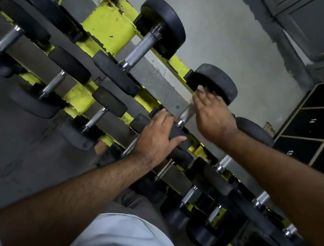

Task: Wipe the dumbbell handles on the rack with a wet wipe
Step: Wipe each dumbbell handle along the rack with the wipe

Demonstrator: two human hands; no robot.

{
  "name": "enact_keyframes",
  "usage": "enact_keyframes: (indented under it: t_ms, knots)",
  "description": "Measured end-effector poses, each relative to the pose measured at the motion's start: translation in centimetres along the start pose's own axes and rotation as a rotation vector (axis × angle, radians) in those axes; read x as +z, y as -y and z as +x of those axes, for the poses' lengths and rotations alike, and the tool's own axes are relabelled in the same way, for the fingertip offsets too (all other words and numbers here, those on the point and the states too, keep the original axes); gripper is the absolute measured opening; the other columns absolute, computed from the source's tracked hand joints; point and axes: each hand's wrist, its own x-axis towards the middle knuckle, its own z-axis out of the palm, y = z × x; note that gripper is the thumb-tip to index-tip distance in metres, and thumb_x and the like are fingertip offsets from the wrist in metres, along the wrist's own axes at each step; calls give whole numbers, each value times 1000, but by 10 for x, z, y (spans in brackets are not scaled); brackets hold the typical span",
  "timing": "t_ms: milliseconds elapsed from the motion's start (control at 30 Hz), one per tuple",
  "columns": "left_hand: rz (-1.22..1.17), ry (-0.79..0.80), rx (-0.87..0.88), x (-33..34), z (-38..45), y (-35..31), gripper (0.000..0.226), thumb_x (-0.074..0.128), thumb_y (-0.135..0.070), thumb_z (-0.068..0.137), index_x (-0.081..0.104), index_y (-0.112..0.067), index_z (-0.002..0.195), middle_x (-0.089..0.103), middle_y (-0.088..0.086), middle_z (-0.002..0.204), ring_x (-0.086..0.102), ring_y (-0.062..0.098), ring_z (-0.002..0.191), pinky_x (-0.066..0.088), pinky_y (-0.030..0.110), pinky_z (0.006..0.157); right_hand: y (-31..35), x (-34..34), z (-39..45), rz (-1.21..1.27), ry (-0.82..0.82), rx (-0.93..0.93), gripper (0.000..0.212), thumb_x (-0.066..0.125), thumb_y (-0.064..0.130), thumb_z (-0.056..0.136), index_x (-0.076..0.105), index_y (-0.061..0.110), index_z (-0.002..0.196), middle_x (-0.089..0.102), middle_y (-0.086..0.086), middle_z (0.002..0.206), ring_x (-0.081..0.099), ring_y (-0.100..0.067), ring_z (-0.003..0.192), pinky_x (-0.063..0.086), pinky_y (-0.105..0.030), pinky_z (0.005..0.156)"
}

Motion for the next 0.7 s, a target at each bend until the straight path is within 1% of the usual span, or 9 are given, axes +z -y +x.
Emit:
enact_keyframes:
  t_ms: [33, 133, 167, 267, 433, 500, 567, 600, 700]
  knots:
    - [0, 1, 3, -2, 1, 1, 59, 63, -54, 88, 53, -13, 130, 44, 4, 145, 34, 19, 142, 35, 33, 113, 6, 3, -2, 16, -2, -23, 64, 43, 20, 98, 22, 6, 157, 20, -17, 165, 14, -31, 154, 11, -45, 126]
    - [10, 20, 18, -4, 3, 1, 59, 66, -53, 87, 55, -12, 127, 47, 5, 139, 42, 21, 135, 44, 36, 107, 13, 9, -10, 106, 38, -256, 59, 50, 17, 97, 36, 12, 154, 29, -10, 163, 20, -26, 153, 7, -41, 124]
    - [4, 23, 16, -4, 4, 2, 58, 66, -53, 86, 55, -12, 125, 48, 5, 137, 44, 21, 134, 46, 37, 105, 5, 9, -9, 129, 19, -265, 55, 47, 14, 98, 40, 15, 153, 34, -7, 161, 23, -24, 152, 10, -42, 124]
    - [-35, 16, 5, -7, 5, 5, 52, 68, -53, 85, 56, -14, 118, 50, 2, 131, 50, 22, 126, 52, 42, 94, -18, 15, -4, 199, -91, -150, 51, 37, 13, 100, 44, 17, 150, 41, -4, 158, 27, -26, 151, 25, -50, 122]
    - [-73, 14, -1, -9, 7, 10, 49, 67, -57, 82, 56, -21, 114, 52, 3, 128, 55, 23, 117, 54, 43, 88, -3, 47, -26, 204, -141, -504, 56, 62, 12, 94, 48, 16, 148, 47, -5, 153, 38, -31, 145, 20, -47, 122]
    - [-55, 10, 3, -9, 5, 7, 48, 68, -54, 84, 56, -20, 116, 52, 1, 127, 54, 22, 119, 53, 42, 87, -21, 50, -15, 159, -236, -449, 54, 54, 11, 97, 44, 15, 150, 45, -7, 154, 36, -32, 146, 22, -50, 122]
    - [-19, 2, 13, -9, 3, 4, 47, 67, -51, 86, 56, -19, 118, 51, -1, 126, 53, 21, 119, 54, 41, 87, -28, 53, -10, 193, -324, -256, 55, 47, 5, 98, 42, 12, 152, 42, -9, 156, 33, -33, 148, 28, -55, 119]
    - [14, -12, 25, -8, 2, 1, 47, 66, -50, 87, 56, -18, 120, 51, -1, 127, 53, 22, 120, 54, 40, 88, -24, 58, -12, 218, -364, -219, 56, 47, 3, 96, 42, 11, 152, 42, -10, 157, 32, -34, 148, 28, -56, 118]
    - [167, -70, 97, 0, -5, -14, 45, 67, -37, 90, 56, -12, 125, 53, 6, 131, 49, 24, 125, 48, 40, 101, -14, 70, -20, 190, -357, -389, 57, 47, 10, 95, 41, 12, 152, 39, -9, 158, 31, -32, 148, 16, -48, 124]
